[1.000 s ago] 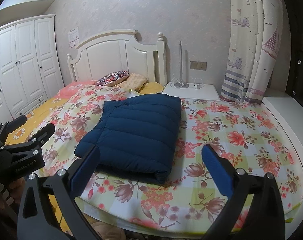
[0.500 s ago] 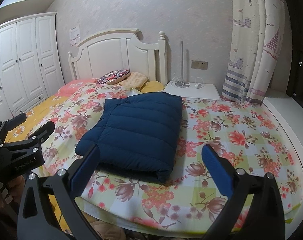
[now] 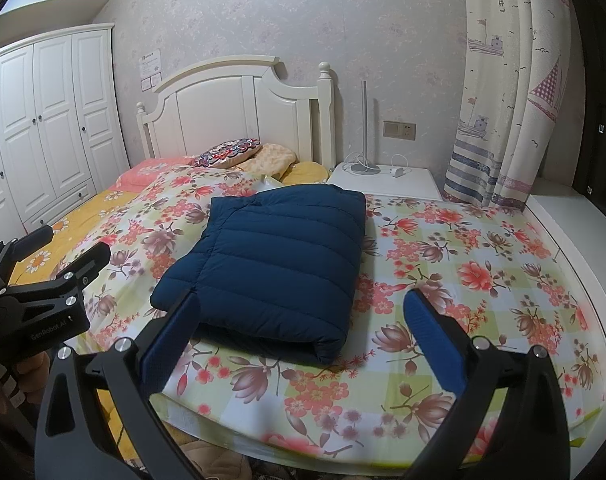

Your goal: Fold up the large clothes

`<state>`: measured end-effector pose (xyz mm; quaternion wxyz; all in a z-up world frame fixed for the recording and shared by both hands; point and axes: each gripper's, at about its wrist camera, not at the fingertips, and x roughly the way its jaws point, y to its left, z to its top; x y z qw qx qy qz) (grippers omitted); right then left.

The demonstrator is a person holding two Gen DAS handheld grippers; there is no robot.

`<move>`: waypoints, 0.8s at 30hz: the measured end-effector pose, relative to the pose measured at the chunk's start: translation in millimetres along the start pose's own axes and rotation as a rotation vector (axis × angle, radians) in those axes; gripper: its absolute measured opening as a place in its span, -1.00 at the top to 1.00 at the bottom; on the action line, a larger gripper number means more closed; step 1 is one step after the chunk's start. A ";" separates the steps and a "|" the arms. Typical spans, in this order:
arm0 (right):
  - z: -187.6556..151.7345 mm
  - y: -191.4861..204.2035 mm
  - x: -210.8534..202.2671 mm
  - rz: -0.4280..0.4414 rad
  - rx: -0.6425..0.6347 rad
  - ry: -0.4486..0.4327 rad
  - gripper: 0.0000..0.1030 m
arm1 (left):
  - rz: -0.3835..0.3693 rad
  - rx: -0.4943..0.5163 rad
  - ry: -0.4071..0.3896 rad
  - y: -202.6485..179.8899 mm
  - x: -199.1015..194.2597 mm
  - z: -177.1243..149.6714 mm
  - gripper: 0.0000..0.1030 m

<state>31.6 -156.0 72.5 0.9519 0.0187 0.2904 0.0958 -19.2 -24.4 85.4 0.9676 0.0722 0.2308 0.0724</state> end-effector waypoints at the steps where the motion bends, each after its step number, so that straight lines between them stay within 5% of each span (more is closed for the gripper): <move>1: -0.2 -0.2 -0.1 0.001 0.001 0.000 -0.95 | 0.000 0.000 0.000 0.0 -0.1 -0.1 -0.91; 20: -6.1 -4.9 7.5 0.012 -0.015 0.027 -0.95 | -0.006 0.001 -0.007 -0.8 4.0 -3.8 -0.91; 24: -9.2 -11.8 20.2 0.012 -0.015 0.056 -0.95 | -0.057 0.017 0.053 -4.6 28.1 -7.1 -0.91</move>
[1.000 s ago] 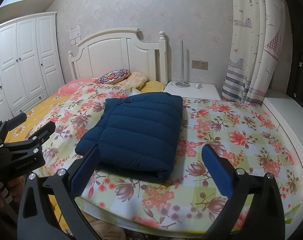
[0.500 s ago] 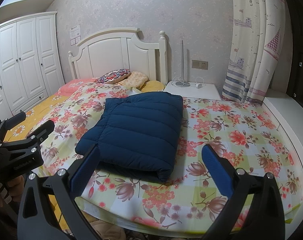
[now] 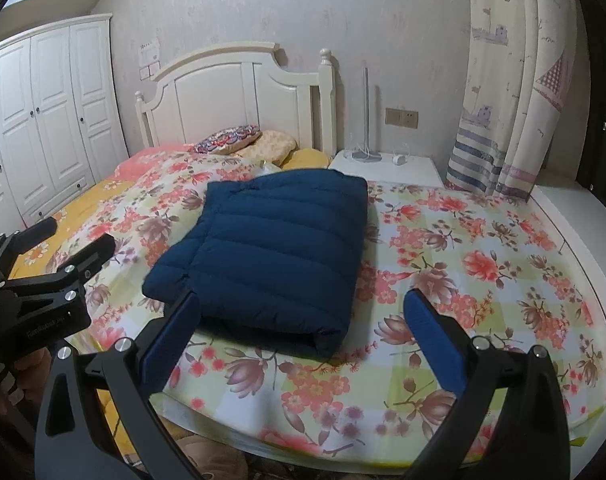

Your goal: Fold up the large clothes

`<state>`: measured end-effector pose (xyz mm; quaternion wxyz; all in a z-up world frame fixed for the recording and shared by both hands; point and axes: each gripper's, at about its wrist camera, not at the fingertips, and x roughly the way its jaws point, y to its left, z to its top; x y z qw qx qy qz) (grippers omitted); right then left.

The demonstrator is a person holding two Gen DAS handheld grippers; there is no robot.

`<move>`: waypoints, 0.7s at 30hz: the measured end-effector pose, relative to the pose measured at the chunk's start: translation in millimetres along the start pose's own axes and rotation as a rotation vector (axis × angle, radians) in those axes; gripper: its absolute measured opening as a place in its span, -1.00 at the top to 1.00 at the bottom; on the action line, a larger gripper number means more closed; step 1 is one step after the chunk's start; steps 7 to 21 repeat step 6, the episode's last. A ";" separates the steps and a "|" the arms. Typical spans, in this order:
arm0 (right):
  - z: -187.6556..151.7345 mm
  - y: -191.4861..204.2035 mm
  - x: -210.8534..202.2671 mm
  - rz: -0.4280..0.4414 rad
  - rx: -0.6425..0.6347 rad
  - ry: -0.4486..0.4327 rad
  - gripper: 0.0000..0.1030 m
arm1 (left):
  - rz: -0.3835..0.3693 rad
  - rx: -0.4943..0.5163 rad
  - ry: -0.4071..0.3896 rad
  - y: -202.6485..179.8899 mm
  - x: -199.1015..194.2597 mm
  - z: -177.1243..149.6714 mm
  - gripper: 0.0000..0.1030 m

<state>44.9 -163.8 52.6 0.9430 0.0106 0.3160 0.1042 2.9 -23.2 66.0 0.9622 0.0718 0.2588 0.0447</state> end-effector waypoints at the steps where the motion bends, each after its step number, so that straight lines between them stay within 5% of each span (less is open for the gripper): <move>1: -0.2 -4.8 5.4 -0.002 0.003 0.008 -0.95 | 0.005 0.007 0.018 0.3 9.1 0.3 -0.91; 4: 4.4 -28.3 20.1 -0.005 0.002 0.030 -0.95 | 0.027 -0.014 0.108 17.8 52.1 6.3 -0.91; 6: 18.9 -77.0 30.2 -0.045 0.040 0.034 -0.95 | 0.019 -0.107 0.188 59.5 96.7 18.9 -0.91; 21: 18.9 -77.0 30.2 -0.045 0.040 0.034 -0.95 | 0.019 -0.107 0.188 59.5 96.7 18.9 -0.91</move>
